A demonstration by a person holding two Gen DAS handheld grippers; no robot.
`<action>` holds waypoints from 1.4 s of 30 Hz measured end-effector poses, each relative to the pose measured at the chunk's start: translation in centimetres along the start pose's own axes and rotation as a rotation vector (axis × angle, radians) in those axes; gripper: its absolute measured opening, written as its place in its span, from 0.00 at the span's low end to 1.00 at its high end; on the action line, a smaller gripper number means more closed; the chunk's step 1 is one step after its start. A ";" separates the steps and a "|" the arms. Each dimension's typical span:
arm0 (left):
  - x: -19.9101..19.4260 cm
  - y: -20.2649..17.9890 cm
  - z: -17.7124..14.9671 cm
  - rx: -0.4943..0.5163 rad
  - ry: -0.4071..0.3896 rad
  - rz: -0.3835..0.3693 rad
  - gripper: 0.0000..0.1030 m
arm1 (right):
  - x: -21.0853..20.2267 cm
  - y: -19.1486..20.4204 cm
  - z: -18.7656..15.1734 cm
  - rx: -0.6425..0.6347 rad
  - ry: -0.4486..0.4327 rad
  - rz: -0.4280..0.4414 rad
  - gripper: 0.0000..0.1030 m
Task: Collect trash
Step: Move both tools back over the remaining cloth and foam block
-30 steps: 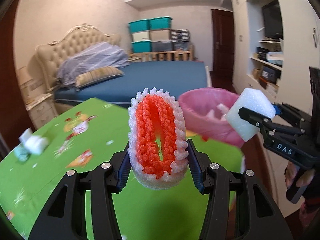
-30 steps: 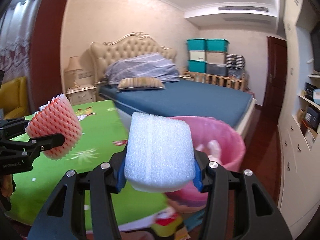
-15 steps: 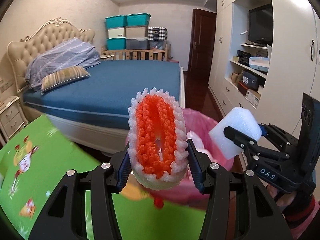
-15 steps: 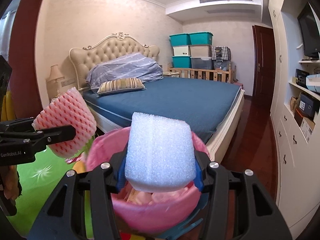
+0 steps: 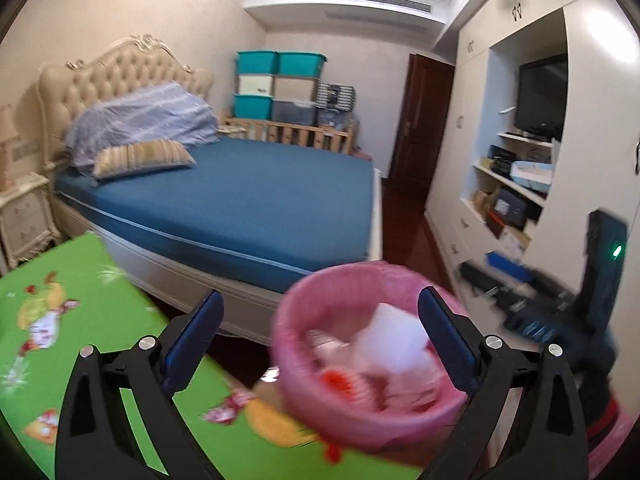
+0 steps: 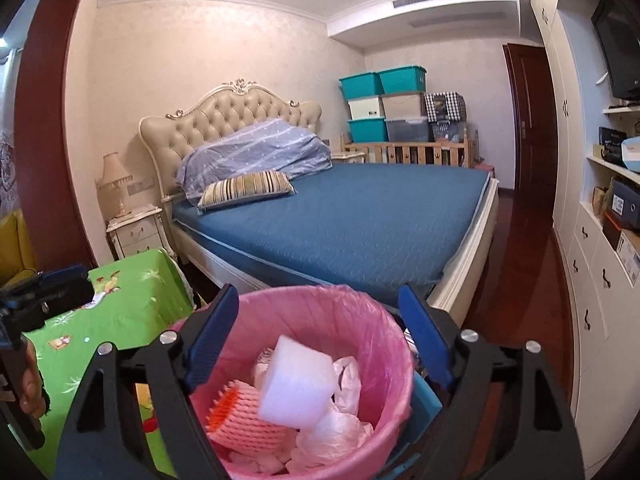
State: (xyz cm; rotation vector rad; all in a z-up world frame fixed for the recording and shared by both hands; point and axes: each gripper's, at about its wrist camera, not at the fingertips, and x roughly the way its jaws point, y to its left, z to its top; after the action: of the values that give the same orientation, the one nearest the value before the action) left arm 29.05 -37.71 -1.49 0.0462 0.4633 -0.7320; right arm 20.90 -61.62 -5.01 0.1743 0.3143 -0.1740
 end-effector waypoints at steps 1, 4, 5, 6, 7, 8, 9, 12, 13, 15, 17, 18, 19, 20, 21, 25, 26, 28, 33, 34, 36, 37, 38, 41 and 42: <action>-0.8 0.7 -0.3 0.015 -0.002 0.018 0.90 | -0.7 0.4 0.1 -0.004 -0.008 0.004 0.77; -3.6 3.2 -1.2 0.043 -0.018 0.078 0.91 | -2.1 2.4 0.6 -0.028 -0.022 0.022 0.77; -4.7 4.2 -1.6 0.047 -0.017 0.100 0.91 | -2.2 3.0 0.8 -0.040 -0.021 0.028 0.77; -5.6 5.2 -2.0 0.046 -0.015 0.113 0.91 | -2.4 4.0 0.8 -0.053 -0.021 0.034 0.78; -6.8 6.3 -2.5 0.042 -0.012 0.136 0.91 | -2.4 4.8 1.0 -0.060 -0.022 0.043 0.79; -8.0 7.5 -2.9 0.035 -0.012 0.160 0.91 | -2.2 5.9 1.0 -0.064 -0.017 0.057 0.79; -9.2 8.7 -3.3 0.026 -0.015 0.184 0.91 | -1.9 7.2 1.1 -0.072 -0.010 0.074 0.79; -12.4 12.4 -4.5 -0.009 -0.009 0.253 0.91 | -0.9 12.2 0.5 -0.124 0.006 0.134 0.80; -13.0 13.4 -4.9 -0.018 -0.002 0.270 0.91 | -0.4 14.2 0.1 -0.139 0.017 0.159 0.80; -14.3 15.8 -5.8 -0.040 0.019 0.317 0.91 | 0.9 18.4 -1.0 -0.171 0.050 0.208 0.80; -15.8 18.7 -7.2 -0.075 0.049 0.384 0.91 | 2.5 22.8 -2.4 -0.213 0.089 0.248 0.80; -16.3 19.6 -7.6 -0.090 0.057 0.401 0.91 | 3.3 25.0 -3.2 -0.236 0.110 0.270 0.80; -17.2 21.4 -8.2 -0.114 0.066 0.430 0.91 | 4.1 27.0 -3.9 -0.255 0.130 0.292 0.80; -17.9 22.6 -8.7 -0.130 0.069 0.454 0.91 | 4.9 29.1 -4.7 -0.272 0.151 0.316 0.80; -19.0 24.4 -9.2 -0.152 0.070 0.494 0.91 | 5.5 31.1 -5.4 -0.291 0.172 0.336 0.80; -21.8 29.6 -9.8 -0.201 0.076 0.622 0.91 | 8.7 38.8 -6.8 -0.361 0.246 0.412 0.81; -22.5 31.2 -9.8 -0.217 0.077 0.656 0.91 | 9.6 40.6 -7.0 -0.380 0.268 0.431 0.81; -23.4 33.5 -9.6 -0.245 0.079 0.713 0.91 | 11.2 44.3 -7.1 -0.421 0.302 0.469 0.81; -26.5 37.3 -9.4 -0.312 0.030 0.827 0.91 | 13.7 51.3 -7.1 -0.527 0.350 0.549 0.87; -27.3 38.0 -9.7 -0.329 0.005 0.851 0.91 | 14.1 52.5 -7.1 -0.552 0.355 0.562 0.87; -28.5 39.0 -10.4 -0.373 -0.027 0.881 0.91 | 15.1 54.5 -7.1 -0.590 0.372 0.581 0.87; -28.9 39.1 -10.8 -0.389 -0.034 0.876 0.91 | 15.7 55.5 -7.1 -0.603 0.386 0.592 0.87; -29.2 39.2 -11.2 -0.398 -0.038 0.867 0.91 | 16.3 56.4 -7.2 -0.613 0.400 0.603 0.87; -29.6 39.5 -11.9 -0.418 -0.040 0.842 0.91 | 18.1 58.6 -8.0 -0.660 0.440 0.610 0.87; -29.9 39.7 -12.0 -0.426 -0.050 0.826 0.91 | 18.7 59.4 -8.1 -0.682 0.443 0.603 0.87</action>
State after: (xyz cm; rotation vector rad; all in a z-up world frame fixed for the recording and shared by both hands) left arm 30.95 13.24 -4.31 -0.1733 0.4914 0.1828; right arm 47.72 -5.07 -10.15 -0.3772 0.7253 0.5771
